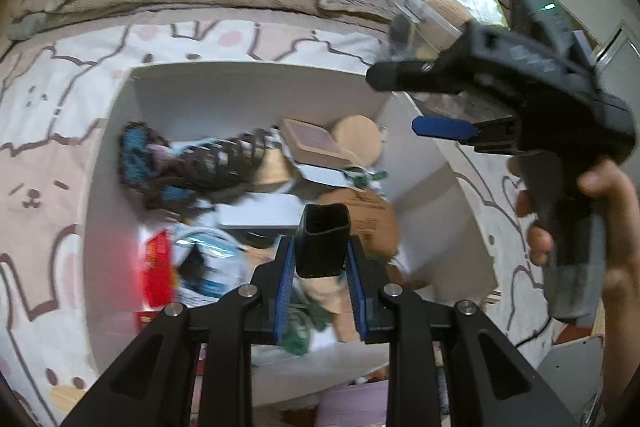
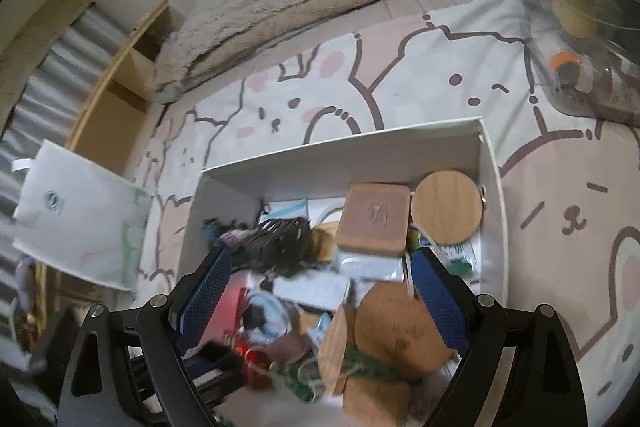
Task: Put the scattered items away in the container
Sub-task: 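Open the right tool to drop the wooden pad while the left tool releases the black holder into the shoebox, then withdraw both open tools from the shoebox back toward the pile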
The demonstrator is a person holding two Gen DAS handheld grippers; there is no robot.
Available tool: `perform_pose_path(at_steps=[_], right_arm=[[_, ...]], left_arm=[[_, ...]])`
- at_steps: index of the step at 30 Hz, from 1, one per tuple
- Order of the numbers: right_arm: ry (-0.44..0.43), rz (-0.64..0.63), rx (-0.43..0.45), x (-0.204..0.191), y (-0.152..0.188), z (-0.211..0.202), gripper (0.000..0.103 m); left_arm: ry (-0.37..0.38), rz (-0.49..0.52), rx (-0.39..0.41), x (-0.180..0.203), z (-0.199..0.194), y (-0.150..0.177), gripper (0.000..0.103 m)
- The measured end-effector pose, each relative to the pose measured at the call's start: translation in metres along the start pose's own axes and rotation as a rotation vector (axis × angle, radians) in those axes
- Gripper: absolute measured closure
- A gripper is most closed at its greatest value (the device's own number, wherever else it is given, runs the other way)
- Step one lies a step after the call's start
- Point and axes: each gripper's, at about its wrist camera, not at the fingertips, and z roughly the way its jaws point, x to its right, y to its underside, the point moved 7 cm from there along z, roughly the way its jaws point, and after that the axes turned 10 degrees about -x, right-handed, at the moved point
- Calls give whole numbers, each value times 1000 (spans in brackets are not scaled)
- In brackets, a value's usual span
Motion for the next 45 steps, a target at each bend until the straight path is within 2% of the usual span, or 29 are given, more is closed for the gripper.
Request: perform_pose_path(at_steps=[8,22,23,24,25,26,38,45], right_arm=[[-35,53,56,15,22,-40,11],[-42,115,97,46,33,-64,11],[-44,116,100,46,34,-65,11],[-47,117,103,46,34,-66,11],[-50,118,105,46,34,-67,11],[-53,119,108,45,35,-68,11],[-65,103,104,34,43,-70,11],[-63,87,114,25,51,-74,11]], left_arm=[[81,24,-51,45,32,5,78],[107,-29,-77,85,74,1,78],[112,-32,-80,86,75,2,71],[112,-32,-85,88,77,3,43],[105,-33,-80,88,76,4,28],[99,-39,-61,88,73,4,20],[89,-48,-57,76,52,8,20],[39,-14,-30,68,33,5,20]])
